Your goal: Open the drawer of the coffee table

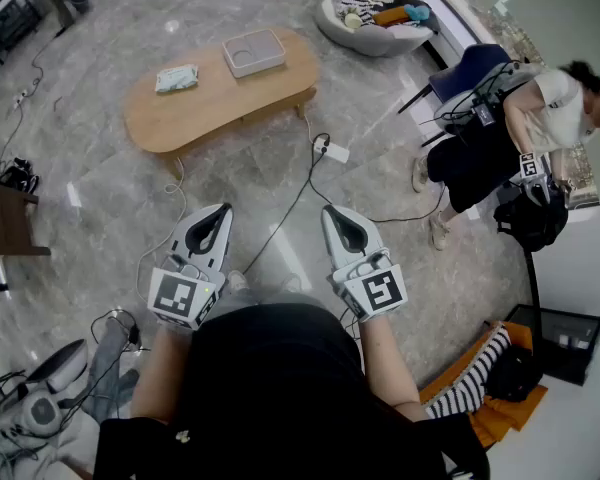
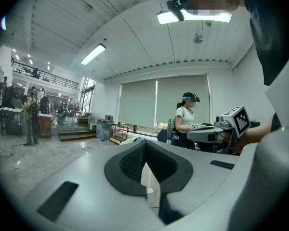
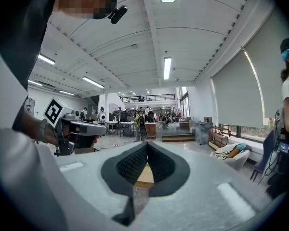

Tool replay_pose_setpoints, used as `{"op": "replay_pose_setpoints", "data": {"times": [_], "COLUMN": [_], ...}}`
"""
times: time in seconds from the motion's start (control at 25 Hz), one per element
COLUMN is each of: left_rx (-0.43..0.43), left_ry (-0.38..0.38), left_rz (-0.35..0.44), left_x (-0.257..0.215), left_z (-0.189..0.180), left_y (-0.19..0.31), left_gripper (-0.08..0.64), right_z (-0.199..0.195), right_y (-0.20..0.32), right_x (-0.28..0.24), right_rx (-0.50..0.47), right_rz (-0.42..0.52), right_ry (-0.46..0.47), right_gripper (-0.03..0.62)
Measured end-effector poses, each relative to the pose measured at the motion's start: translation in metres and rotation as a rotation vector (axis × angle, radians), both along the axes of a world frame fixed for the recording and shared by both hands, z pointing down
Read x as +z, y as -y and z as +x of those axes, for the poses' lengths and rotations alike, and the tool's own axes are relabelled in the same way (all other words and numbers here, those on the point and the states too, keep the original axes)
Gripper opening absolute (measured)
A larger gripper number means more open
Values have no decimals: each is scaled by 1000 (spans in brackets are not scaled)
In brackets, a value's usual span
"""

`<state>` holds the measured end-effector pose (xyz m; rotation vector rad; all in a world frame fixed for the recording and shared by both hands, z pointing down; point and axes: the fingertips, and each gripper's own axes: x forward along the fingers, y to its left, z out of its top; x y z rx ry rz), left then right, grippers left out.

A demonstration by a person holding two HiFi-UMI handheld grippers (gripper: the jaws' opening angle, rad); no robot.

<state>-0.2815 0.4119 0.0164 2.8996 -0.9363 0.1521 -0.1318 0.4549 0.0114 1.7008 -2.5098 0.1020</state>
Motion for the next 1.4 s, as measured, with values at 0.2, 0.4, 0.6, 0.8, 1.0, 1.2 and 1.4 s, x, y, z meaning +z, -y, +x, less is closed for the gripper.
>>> {"op": "replay_pose_setpoints", "data": {"times": [0.2,0.4,0.6,0.8,1.0,1.2,1.4], "left_rx": [0,10,22,57,78,52,-10], "left_ry": [18,29,32,47,65,93,126], "left_rz": [5,14,-11,9,6,-2,-35], "left_x": [4,-4,-4,10,18,24,38], "left_z": [-9,-17,-32,-42,-37,-19,12], "left_y": [29,5,12,24,37,69,110], "left_gripper": [10,11,11,11,11,10,11], "right_z": [-10,-20,-28,-33,-25,1,50], "right_y": [29,7,9,12,26,60,108], "right_x": [8,2,0,13,20,24,37], "right_rx": [6,29,67,101,122,109,80], "right_rz": [-13,-8,4,-15,-19,-28,-29], "right_ry": [-1,5,23,12,29,40,59], "right_gripper": [-3,-3,-3,-2,-3,-3,-2]}}
